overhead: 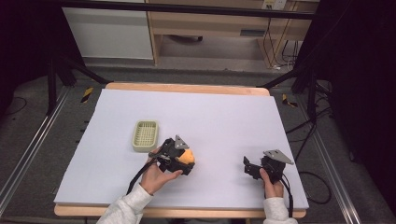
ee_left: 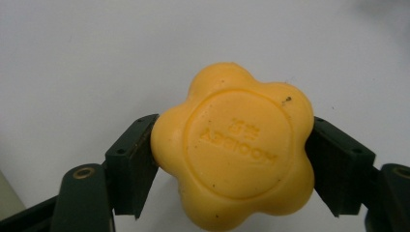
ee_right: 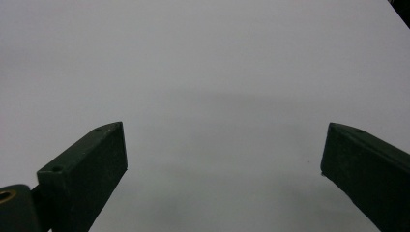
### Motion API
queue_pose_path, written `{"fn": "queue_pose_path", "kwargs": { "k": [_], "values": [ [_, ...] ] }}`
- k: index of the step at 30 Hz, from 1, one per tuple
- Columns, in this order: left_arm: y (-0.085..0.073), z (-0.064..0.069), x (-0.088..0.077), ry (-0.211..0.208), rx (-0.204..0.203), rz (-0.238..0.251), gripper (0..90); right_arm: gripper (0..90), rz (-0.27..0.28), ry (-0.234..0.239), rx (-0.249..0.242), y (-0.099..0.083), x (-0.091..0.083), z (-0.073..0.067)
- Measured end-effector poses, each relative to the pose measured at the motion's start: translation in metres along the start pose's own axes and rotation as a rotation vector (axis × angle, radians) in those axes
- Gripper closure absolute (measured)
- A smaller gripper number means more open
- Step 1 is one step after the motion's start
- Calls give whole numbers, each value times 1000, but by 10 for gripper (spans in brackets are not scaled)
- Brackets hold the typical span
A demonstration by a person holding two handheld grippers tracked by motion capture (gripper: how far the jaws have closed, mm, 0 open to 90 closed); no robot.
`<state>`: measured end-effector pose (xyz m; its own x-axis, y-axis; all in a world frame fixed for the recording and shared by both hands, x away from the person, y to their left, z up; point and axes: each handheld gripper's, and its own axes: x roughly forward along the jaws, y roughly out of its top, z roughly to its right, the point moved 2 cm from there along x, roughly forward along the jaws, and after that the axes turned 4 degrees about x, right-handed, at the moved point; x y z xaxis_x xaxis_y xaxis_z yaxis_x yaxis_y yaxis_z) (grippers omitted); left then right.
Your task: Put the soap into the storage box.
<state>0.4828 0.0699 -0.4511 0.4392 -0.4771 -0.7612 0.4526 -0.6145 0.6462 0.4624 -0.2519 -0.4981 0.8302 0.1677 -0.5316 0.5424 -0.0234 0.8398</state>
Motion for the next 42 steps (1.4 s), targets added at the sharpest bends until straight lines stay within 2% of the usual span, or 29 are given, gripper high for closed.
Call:
{"fn": "queue_pose_path", "kwargs": {
  "k": [8, 17, 27, 42],
  "values": [
    [0, -7, -6, 12, -18, 3, 261, 31, 0, 0, -1, 0, 0, 0],
    [1, -21, -19, 27, -45, 18, 261, 31, -2, 1, -2, 0, 0, 0],
    [0, -42, -33, 69, -80, 36, 262, 31, -3, 2, -3, 0, 0, 0],
    [-5, -65, -45, 116, -132, 55, 262, 31, -3, 2, -3, 0, 0, 0]
  ]
}}
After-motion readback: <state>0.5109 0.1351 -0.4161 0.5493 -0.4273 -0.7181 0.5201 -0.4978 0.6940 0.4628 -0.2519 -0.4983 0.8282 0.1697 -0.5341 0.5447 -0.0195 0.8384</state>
